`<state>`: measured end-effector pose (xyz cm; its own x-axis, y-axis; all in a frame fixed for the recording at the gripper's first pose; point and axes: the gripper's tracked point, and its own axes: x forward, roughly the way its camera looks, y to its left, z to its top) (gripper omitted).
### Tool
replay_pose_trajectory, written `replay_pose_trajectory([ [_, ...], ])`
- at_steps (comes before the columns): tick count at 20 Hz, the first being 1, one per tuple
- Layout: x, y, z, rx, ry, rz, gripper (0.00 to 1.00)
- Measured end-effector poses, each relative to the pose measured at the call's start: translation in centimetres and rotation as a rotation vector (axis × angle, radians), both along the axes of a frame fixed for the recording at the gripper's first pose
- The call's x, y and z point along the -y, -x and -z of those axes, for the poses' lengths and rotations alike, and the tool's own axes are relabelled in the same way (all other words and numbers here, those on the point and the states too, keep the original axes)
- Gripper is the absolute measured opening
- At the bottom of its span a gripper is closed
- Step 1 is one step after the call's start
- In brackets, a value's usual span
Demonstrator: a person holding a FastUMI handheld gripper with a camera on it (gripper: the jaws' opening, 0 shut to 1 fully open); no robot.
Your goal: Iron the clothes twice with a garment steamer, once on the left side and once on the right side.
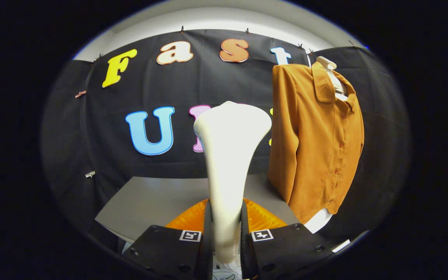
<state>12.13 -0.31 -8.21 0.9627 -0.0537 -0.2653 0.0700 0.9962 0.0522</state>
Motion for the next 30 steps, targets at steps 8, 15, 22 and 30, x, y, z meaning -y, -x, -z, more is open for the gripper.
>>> replay_pose_trajectory([
  [8,-0.9,4.0,-3.9,0.106,0.014,0.013,0.32],
  [15,3.0,8.1,-8.2,0.2,0.042,0.127,0.31],
  [22,11.1,7.7,-9.0,0.222,0.041,0.19,0.31],
  [30,20.7,2.3,-6.7,0.172,-0.011,0.121,0.31],
])
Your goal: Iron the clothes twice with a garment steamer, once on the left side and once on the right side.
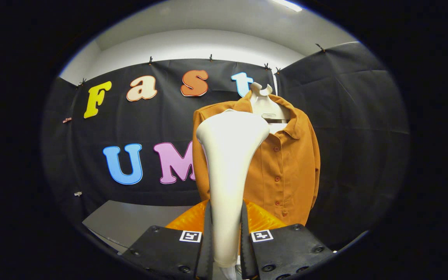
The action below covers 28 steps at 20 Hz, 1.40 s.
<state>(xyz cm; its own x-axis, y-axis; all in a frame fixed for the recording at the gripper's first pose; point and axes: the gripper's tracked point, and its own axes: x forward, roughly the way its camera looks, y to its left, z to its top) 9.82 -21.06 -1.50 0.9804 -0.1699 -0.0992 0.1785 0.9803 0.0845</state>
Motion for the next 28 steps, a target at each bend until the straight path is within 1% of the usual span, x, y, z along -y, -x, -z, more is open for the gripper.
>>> replay_pose_trajectory([
  [4,3.2,-2.4,1.7,-0.033,-0.031,-0.034,0.31],
  [10,5.4,-6.3,5.2,-0.102,-0.077,-0.095,0.31],
  [12,5.4,-7.2,6.3,-0.122,-0.103,-0.129,0.31],
  [15,5.9,-7.8,7.6,-0.14,-0.111,-0.165,0.31],
  [19,6.5,-8.2,10.2,-0.197,-0.121,-0.191,0.32],
  [22,7.0,-8.0,12.5,-0.244,-0.13,-0.19,0.32],
  [28,7.7,-6.4,17.3,-0.34,-0.151,-0.169,0.32],
])
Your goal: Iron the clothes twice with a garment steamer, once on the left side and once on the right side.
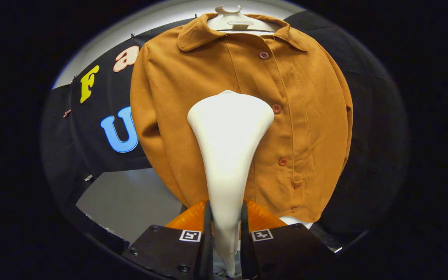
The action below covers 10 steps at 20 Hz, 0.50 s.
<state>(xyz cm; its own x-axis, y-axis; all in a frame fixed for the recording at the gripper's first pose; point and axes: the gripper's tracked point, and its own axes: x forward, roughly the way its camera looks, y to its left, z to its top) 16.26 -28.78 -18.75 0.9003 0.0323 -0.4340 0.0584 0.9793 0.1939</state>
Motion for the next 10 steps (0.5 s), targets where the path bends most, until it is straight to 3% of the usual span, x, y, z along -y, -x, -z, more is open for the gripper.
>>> replay_pose_trajectory([
  [10,0.1,2.4,6.5,-0.145,-0.04,0.015,0.32],
])
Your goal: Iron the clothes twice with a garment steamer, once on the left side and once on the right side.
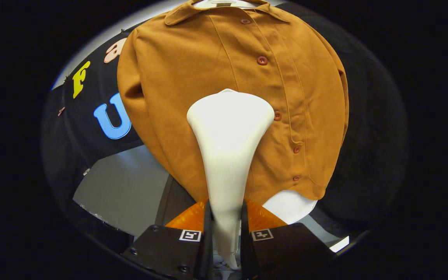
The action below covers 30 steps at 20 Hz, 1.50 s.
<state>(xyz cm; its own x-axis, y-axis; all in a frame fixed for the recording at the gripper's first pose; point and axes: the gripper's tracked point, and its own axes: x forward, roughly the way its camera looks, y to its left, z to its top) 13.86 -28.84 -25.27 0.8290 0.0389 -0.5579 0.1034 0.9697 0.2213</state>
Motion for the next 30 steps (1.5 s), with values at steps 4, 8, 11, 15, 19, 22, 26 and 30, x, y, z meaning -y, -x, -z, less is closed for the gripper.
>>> replay_pose_trajectory([
  [4,0.1,0.8,0.9,-0.029,-0.013,0.01,0.32],
  [8,2.1,2.7,-1.4,0.012,-0.02,0.06,0.32],
  [11,4.2,3.3,-5.2,0.096,-0.004,0.101,0.31],
  [15,7.8,2.9,-9.6,0.19,0.008,0.162,0.32],
  [19,11.5,1.4,-14.0,0.282,0.017,0.214,0.32],
  [22,13.0,0.5,-16.3,0.338,0.012,0.234,0.31],
  [26,14.5,-1.8,-17.4,0.379,-0.001,0.23,0.31],
  [30,14.9,-3.6,-15.4,0.354,-0.047,0.224,0.31],
])
